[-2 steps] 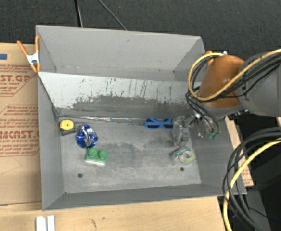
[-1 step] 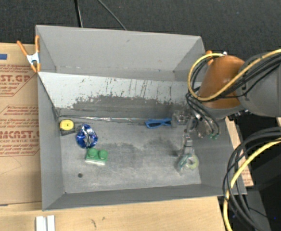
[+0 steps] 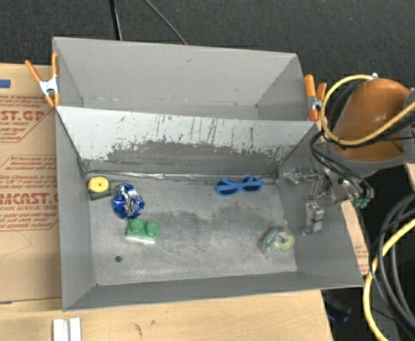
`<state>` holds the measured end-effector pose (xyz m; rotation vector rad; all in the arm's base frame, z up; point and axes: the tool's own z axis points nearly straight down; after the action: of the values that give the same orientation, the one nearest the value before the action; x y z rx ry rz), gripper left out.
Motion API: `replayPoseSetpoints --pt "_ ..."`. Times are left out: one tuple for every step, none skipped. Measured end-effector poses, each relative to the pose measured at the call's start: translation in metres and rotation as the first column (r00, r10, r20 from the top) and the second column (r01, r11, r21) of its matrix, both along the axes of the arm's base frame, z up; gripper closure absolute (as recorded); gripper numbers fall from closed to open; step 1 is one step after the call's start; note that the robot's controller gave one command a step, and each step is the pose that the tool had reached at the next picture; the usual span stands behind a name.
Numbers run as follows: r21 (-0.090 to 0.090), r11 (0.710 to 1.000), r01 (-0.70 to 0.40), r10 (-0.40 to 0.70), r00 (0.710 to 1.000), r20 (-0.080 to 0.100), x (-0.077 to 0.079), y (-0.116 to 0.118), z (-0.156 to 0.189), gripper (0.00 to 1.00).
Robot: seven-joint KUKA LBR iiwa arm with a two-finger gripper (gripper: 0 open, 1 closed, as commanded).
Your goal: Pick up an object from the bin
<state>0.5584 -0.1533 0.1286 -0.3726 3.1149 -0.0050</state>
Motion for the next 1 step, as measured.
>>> replayPoseSetpoints --pt "0.008 0.879 -0.477 0.477 0.879 -0.004 -0.0420 0.0178 -0.0600 0.00"
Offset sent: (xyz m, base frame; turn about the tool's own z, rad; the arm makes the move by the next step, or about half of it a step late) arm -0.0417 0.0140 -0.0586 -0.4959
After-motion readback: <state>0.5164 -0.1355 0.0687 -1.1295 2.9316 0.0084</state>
